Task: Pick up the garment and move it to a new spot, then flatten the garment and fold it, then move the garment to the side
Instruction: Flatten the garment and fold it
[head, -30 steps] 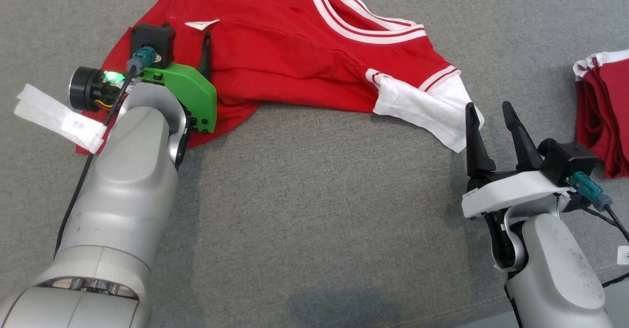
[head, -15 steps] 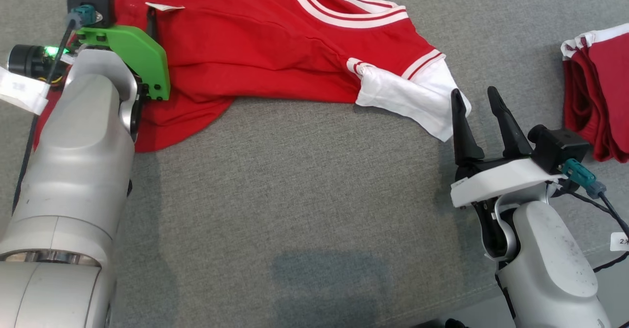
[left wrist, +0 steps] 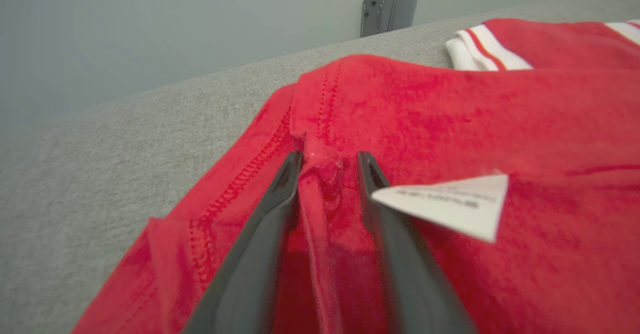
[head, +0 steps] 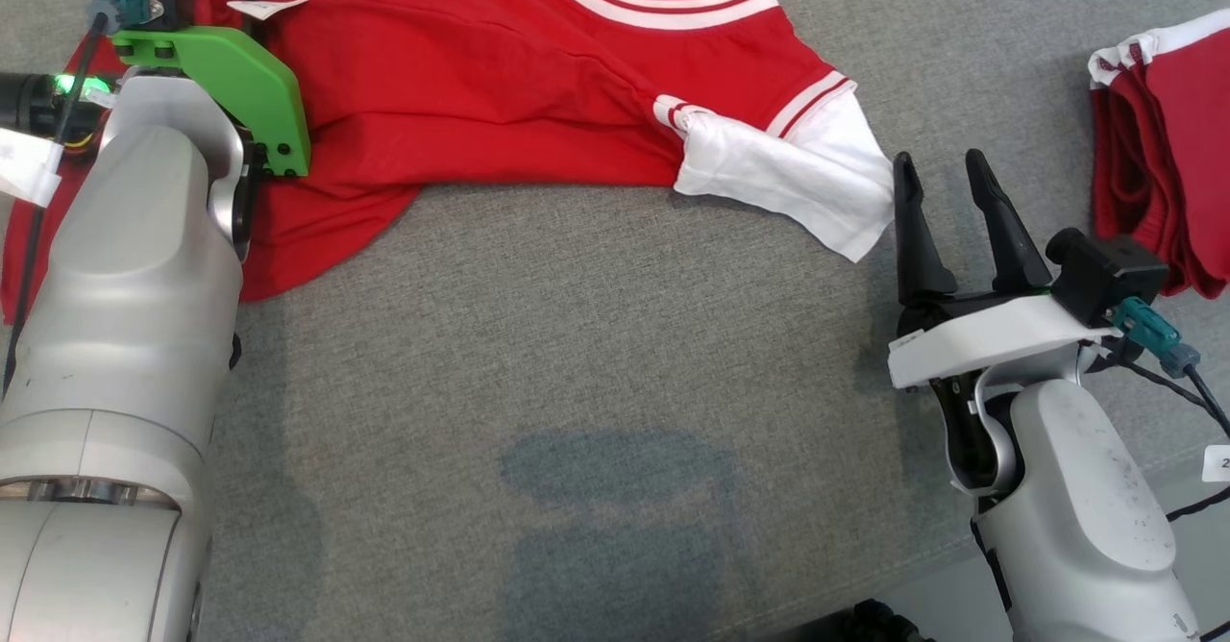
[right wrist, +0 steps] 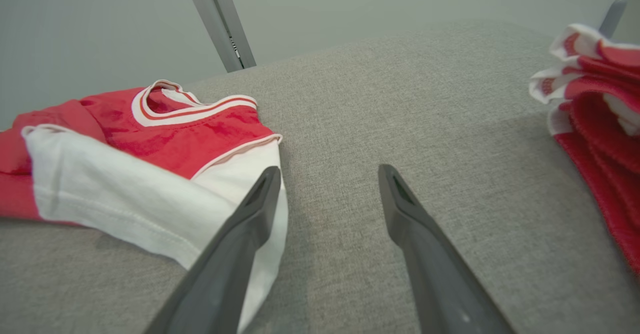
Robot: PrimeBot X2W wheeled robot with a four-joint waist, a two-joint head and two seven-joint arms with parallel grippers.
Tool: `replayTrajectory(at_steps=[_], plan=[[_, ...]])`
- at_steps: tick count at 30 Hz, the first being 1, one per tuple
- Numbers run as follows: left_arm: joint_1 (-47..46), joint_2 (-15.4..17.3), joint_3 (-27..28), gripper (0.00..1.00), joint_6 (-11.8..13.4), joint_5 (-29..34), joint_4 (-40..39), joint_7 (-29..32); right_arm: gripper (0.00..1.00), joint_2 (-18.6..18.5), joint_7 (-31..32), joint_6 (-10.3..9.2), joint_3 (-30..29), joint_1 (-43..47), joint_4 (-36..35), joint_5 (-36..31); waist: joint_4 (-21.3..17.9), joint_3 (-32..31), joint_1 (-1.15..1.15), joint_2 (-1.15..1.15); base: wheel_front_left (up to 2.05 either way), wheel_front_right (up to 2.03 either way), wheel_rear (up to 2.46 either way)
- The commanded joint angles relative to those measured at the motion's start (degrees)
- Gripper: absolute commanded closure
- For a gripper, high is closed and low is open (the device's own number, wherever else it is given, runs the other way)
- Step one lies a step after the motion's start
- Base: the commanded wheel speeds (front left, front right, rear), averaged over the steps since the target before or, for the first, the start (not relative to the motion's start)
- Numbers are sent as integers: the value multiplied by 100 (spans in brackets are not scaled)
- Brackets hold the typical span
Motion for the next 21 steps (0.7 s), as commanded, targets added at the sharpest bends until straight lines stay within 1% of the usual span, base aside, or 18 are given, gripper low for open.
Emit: replayTrajectory(at_steps=[1, 3, 5, 7, 9, 10, 12, 14, 18, 21], plan=[[-5, 37, -37, 57, 34, 58, 61, -48, 0, 1, 0, 0, -33, -54, -18, 17, 47, 4, -1, 0, 0, 0, 0], [31, 13, -69, 58, 11, 48, 61, -97, 0, 1, 0, 0, -68, -54, 9, -10, 97, -20, -1, 0, 0, 0, 0], [65, -20, -101, 68, 12, 54, 54, -199, 0, 0, 0, 0, -77, -57, 35, -23, 146, -55, -1, 0, 0, 0, 0], [51, -62, -113, 74, -2, 30, 38, -342, 0, 0, 0, 0, -91, -67, 61, -38, 201, -96, -1, 0, 0, 0, 0], [47, -121, -129, 74, -9, 6, -15, -502, 0, 0, 0, 0, -107, -64, 87, -53, 274, -164, -1, 0, 0, 0, 0], [65, -145, -123, 80, -16, -16, -37, -564, 0, -1, 0, 0, -119, -51, 102, -49, 310, -209, -1, 0, 0, 0, 0], [128, -187, -103, 89, -51, -55, -109, -682, 0, -3, 0, 0, -150, 0, 144, -65, 396, -342, -1, 0, 0, 0, 0], [224, -224, -84, 100, -79, -90, -192, -758, 0, -3, 0, 0, -182, 83, 197, -96, 497, -517, -1, 0, 0, 0, 0], [507, -309, -29, 100, -179, -221, -471, -813, 0, -5, 0, 0, -230, 234, 323, -119, 708, -955, -1, 0, 0, 0, 0], [870, -273, 93, 100, -197, -306, -924, -802, 0, -5, 0, 0, -251, 378, 423, -73, 867, -1320, -1, 0, 0, 0, 0]])
